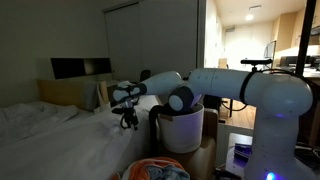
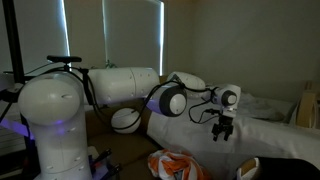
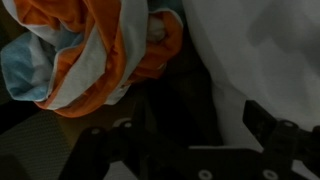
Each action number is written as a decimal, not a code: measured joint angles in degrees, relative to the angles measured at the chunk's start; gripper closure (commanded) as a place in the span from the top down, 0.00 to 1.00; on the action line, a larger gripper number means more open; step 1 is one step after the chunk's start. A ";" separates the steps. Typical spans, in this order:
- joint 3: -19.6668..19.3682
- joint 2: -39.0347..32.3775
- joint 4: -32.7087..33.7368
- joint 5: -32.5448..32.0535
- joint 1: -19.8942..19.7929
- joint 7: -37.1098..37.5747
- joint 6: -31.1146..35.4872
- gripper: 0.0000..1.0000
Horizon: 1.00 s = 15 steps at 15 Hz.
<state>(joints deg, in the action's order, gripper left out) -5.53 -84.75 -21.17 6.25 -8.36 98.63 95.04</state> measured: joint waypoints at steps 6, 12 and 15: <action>-4.01 0.29 -0.06 -5.32 -0.55 14.13 -3.64 1.00; -8.03 2.02 0.02 -10.33 -1.34 21.35 -12.12 1.00; -9.13 2.83 0.02 -12.54 -1.88 21.24 -15.31 1.00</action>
<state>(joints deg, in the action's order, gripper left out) -14.67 -81.92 -21.15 -6.29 -10.24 119.87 79.73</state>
